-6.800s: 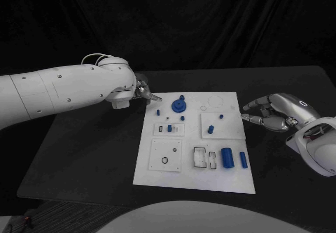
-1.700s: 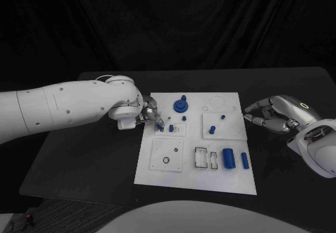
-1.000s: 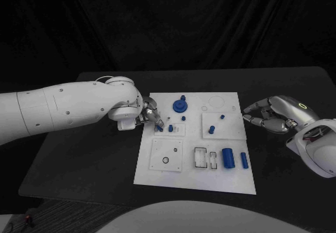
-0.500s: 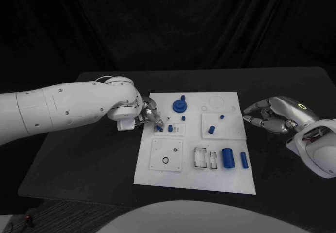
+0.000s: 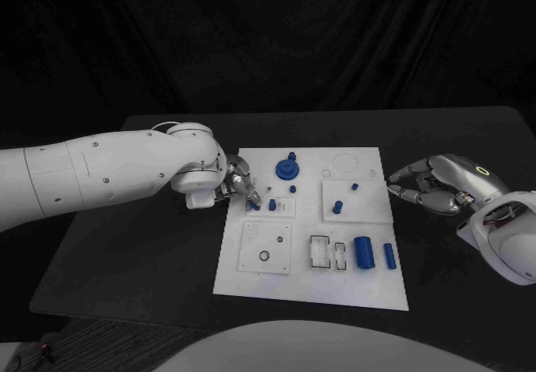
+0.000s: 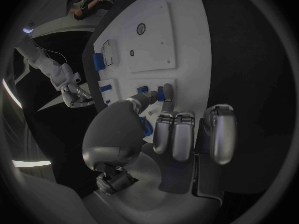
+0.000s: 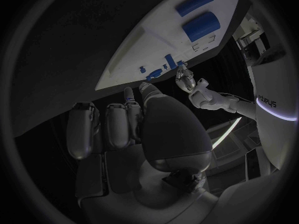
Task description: Assemble the parts on the task board
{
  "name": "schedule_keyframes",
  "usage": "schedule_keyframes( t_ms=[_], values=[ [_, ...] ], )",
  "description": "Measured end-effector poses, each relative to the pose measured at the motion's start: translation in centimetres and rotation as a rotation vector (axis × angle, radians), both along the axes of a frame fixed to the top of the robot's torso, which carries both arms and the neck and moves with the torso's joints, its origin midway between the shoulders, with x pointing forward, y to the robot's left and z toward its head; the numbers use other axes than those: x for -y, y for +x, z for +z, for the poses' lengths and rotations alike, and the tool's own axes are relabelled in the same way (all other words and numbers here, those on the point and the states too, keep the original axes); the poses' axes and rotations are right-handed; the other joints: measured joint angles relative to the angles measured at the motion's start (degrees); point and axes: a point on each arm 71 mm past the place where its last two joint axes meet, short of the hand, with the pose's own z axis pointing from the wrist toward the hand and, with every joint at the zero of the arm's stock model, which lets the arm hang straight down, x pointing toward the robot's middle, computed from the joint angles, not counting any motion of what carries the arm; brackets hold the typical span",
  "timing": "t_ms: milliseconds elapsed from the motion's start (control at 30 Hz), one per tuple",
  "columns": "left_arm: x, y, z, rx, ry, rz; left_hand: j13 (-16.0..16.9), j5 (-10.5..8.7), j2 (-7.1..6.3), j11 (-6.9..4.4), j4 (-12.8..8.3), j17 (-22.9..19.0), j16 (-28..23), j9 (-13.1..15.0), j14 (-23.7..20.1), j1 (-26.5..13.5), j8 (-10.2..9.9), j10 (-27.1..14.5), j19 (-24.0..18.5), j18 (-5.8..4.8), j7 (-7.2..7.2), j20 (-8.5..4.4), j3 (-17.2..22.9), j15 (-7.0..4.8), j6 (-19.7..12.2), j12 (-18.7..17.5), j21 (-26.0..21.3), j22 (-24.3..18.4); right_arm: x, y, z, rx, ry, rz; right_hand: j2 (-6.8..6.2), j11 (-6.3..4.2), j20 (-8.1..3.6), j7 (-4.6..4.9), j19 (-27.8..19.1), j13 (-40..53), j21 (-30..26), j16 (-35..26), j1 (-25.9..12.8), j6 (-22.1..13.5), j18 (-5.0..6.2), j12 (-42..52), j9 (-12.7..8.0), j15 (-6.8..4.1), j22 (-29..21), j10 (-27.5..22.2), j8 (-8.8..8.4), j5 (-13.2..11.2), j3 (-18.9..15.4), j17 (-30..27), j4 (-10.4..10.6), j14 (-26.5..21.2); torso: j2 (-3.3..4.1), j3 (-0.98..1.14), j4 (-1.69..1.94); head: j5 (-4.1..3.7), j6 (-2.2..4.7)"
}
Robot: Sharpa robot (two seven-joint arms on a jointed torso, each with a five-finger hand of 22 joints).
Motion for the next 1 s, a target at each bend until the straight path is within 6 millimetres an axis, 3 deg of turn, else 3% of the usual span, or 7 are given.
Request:
schedule_keyframes(
  t_ms=[400,533,667,900,1000],
  values=[
    [0.05,0.01,0.00,-0.004,0.003,-0.005,0.00,-0.17,0.07,0.00,-0.10,0.00,0.00,0.08,0.00,0.06,0.01,0.00,-0.01,0.00,0.11,0.00,-0.10,0.00,-0.08,0.00,-0.23,0.00,0.05,0.01,-0.05,-0.005,-0.003,-0.003,0.06,0.01,0.00,0.00,0.00,-0.01,0.00,0.00,0.16,0.00,0.00,0.01,0.01,0.01,-0.01,-0.01,0.00,0.00,0.17,-0.04,-0.17,0.00,0.00,0.00,-0.01,-0.16,0.00],
    [0.05,0.05,0.00,-0.008,0.006,-0.009,0.00,-4.56,0.89,0.00,-0.44,0.00,0.00,0.13,0.00,-0.76,-0.05,0.00,-0.83,0.91,0.32,0.21,-0.44,0.00,-0.29,0.00,-1.09,0.00,0.05,0.02,-0.07,-0.006,-0.004,-0.003,0.07,0.01,0.00,0.00,0.00,-0.01,0.00,0.00,0.18,0.00,0.00,0.00,0.01,0.01,0.04,-0.01,0.00,0.00,0.17,-0.04,-0.17,0.00,0.00,0.00,-0.01,-0.16,0.00],
    [0.03,0.09,0.01,-0.011,0.008,-0.011,0.00,-6.69,1.22,0.20,-0.94,0.00,0.00,-0.32,0.00,-1.11,-0.60,0.17,-1.13,0.91,0.61,0.51,-0.85,0.00,-0.59,0.00,-1.54,0.00,0.04,0.02,-0.08,-0.008,-0.005,-0.003,0.15,0.02,0.00,0.00,0.00,-0.01,0.00,0.00,0.25,0.00,0.00,-0.12,0.01,0.01,0.04,-0.02,0.00,0.00,0.17,-0.04,-0.17,0.00,0.00,0.00,-0.01,-0.18,0.00],
    [-0.13,0.16,-0.01,-0.018,0.013,-0.015,0.00,-12.39,1.97,1.21,0.30,0.00,0.00,-2.40,0.01,-2.27,-2.63,-0.01,-1.76,0.91,1.42,1.13,-4.14,1.04,-2.25,-0.50,-2.57,0.00,0.06,0.02,-0.15,-0.011,-0.007,-0.004,0.21,0.11,0.00,-0.02,0.00,0.04,0.00,0.00,0.32,0.02,0.00,-0.25,0.01,0.11,0.03,-0.11,0.00,0.07,0.17,-0.04,-0.17,-0.01,-0.04,0.01,-0.01,-0.19,-0.01],
    [-0.16,0.17,-0.01,-0.020,0.015,-0.015,0.00,-13.81,1.95,1.53,1.68,0.00,0.00,-3.16,-0.20,-3.38,-2.99,0.07,-1.95,0.91,1.53,1.33,-6.85,1.25,-2.35,-0.50,-2.69,0.00,0.07,0.00,-0.22,-0.013,-0.007,-0.005,0.22,0.11,0.00,-0.21,0.00,0.05,0.00,0.00,0.33,0.21,0.00,-0.25,0.01,-0.03,0.03,-0.11,0.00,0.27,0.18,-0.07,-0.17,0.22,-0.04,0.01,-0.01,-0.24,-0.01]
  ],
)
